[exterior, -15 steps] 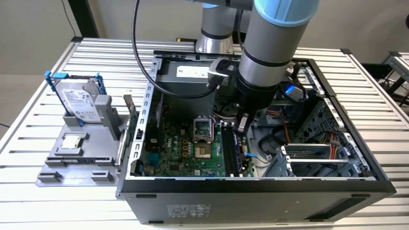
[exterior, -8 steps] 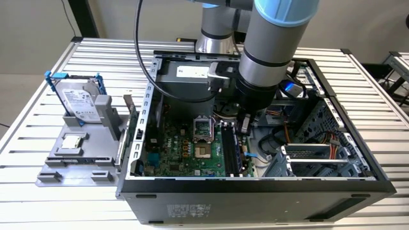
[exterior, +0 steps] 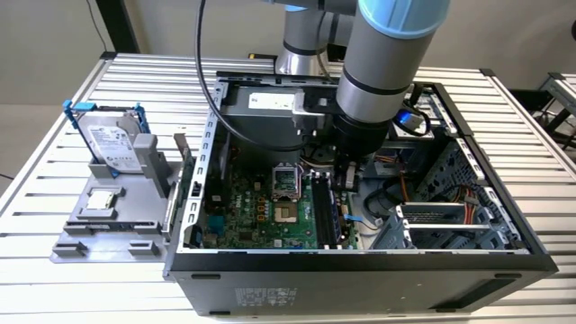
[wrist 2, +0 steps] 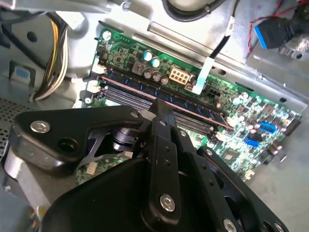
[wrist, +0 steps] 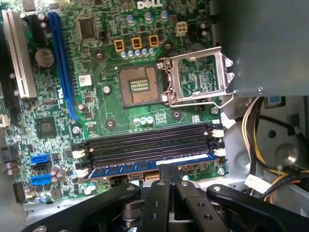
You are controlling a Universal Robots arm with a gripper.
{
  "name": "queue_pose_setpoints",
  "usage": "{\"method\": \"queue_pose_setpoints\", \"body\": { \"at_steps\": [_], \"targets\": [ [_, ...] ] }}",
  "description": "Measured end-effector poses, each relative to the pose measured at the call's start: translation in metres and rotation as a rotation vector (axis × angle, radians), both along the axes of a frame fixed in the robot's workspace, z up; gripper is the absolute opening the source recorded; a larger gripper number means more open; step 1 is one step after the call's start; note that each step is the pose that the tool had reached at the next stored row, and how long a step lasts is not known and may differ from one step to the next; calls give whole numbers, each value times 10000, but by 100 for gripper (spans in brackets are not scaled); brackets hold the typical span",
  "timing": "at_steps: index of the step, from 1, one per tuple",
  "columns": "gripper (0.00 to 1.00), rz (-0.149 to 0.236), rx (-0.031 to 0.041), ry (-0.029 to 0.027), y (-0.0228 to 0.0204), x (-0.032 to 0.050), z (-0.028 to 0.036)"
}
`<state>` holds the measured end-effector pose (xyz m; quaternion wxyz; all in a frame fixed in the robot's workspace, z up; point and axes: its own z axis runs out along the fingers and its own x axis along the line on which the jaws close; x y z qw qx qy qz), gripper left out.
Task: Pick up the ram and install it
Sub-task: 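Press down the ram until it locks into place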
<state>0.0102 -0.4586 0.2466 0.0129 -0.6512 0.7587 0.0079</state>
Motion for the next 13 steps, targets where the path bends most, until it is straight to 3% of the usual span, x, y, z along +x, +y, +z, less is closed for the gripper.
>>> {"method": "queue_pose_setpoints", "body": {
  "at_steps": [8,13],
  "targets": [
    [0,980,1,0,-6,2,-15],
    [0,1295,-1,0,-37,5,-24]
  ]
}}
